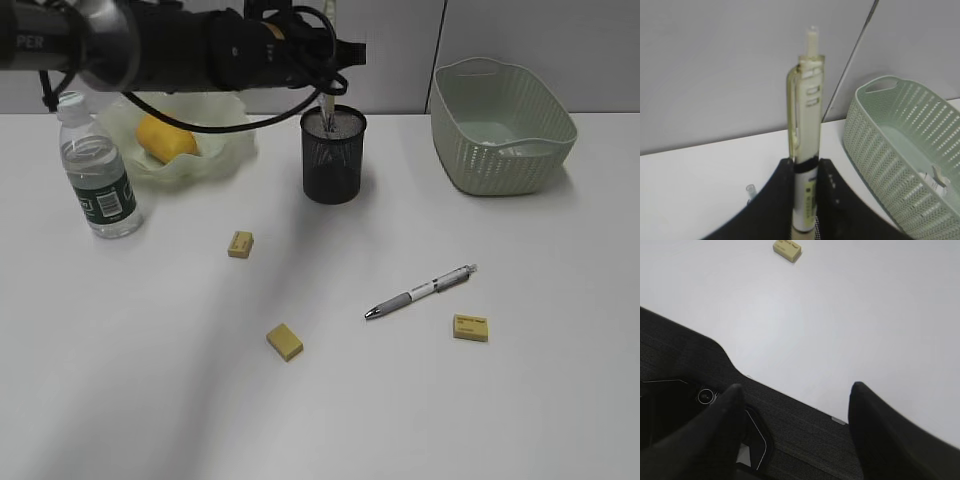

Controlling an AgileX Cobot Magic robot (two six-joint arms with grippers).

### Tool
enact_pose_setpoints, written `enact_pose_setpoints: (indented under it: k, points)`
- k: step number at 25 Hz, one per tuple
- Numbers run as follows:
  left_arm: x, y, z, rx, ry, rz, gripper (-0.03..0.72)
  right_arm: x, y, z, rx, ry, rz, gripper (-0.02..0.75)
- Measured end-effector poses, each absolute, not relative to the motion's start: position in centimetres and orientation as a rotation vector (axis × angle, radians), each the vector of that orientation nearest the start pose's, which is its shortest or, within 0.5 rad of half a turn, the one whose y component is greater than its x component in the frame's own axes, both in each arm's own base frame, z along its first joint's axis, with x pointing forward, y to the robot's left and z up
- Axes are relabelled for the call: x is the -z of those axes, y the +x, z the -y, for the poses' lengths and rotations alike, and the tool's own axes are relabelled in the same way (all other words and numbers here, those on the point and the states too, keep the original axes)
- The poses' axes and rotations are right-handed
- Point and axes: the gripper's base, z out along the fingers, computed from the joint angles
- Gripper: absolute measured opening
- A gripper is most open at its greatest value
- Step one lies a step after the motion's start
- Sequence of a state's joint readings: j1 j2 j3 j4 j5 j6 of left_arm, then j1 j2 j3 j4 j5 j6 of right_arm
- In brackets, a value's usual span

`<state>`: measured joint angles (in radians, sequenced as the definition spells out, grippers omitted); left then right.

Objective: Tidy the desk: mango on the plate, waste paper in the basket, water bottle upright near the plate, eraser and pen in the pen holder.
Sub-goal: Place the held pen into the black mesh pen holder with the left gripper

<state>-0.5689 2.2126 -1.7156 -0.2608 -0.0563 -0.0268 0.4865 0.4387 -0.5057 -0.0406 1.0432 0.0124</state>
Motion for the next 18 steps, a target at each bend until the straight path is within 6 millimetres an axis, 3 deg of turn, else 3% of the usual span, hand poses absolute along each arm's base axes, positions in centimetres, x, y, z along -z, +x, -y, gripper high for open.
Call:
enact_pose_setpoints:
  k: [7,10,14,18]
  points:
    - [-19.3,44.6,28.3,0.54,0.272,-1.977,0.121,-26.8,5.7,-2.6,-0.166,-0.587,-2.395,0.515]
    - [-19.4,44.6,28.3,0.54,0.272,-1.976,0.216,-26.8,5.7,-2.6,-0.167,-0.585,-2.396,0.515]
    - [-19.4,44.6,28.3,0.54,0.272,-1.974,0.396,-26.8,5.7,-2.6,-0.167,-0.585,-2.396,0.515]
    - [-20.6,44.4,28.2,0.548,0.269,-1.954,0.449,-26.8,5.7,-2.6,-0.167,-0.585,-2.396,0.513]
